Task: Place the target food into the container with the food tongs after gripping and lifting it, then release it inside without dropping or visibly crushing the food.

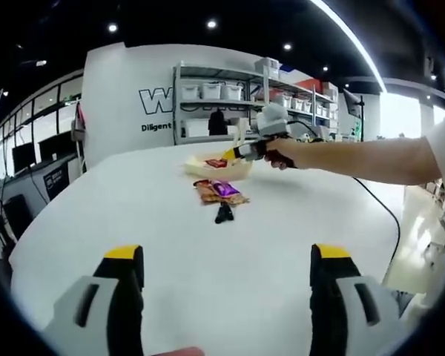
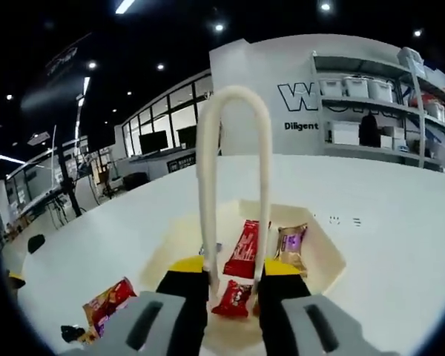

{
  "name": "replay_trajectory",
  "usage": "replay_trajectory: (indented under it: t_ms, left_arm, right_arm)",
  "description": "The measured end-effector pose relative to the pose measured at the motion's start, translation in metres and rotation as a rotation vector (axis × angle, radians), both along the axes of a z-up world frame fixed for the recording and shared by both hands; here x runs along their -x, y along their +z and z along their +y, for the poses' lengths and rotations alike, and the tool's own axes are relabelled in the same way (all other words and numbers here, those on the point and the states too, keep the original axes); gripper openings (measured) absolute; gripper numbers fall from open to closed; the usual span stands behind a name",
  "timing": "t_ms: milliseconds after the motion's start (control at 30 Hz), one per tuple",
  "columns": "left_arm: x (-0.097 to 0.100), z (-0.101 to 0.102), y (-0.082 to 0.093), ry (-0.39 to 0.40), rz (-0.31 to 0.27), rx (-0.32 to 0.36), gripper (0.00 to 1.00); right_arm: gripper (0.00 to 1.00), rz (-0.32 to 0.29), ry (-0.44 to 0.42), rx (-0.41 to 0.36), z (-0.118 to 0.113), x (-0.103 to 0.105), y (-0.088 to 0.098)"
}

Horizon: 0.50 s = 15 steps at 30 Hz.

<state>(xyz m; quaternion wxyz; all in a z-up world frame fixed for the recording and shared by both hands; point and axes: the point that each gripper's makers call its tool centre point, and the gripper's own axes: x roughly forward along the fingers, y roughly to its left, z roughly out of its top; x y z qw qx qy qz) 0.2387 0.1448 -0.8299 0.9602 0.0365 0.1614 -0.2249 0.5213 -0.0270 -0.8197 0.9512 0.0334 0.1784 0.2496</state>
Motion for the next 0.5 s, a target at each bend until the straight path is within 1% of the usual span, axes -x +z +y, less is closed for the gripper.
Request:
replay_trajectory:
  t_ms: [67,233,367,433,500]
  left_arm:
    - [0.0,0.001,0.001,0.003,-0.005,0.001,0.91]
    - [0.001,-0.002,0.002,-0.001,-0.012,0.015,0.91]
    - [0.005,-0.005,0.001,-0.009,-0.015,0.025,0.91]
    - [0.006,-0.006,0.001,-0.012,-0.018,0.027,0.91]
    - [0.007,-0.008,0.003,-0.016,-0.021,0.037,0.91]
  right_arm:
    - [0.19,-0.004,-0.002,-0.006,-0.001,0.005,0.003]
    - [0.19,-0.022,0.006,0.013,-0.003,0.012,0.01]
    - [0.19,-0.029,0.023,0.002,0.0,0.026,0.02]
    - [0.19,-0.028,0.033,-0.03,0.003,0.032,0.026]
    - [0.19,-0.004,0.05,-0.111,0.012,0.042,0.035]
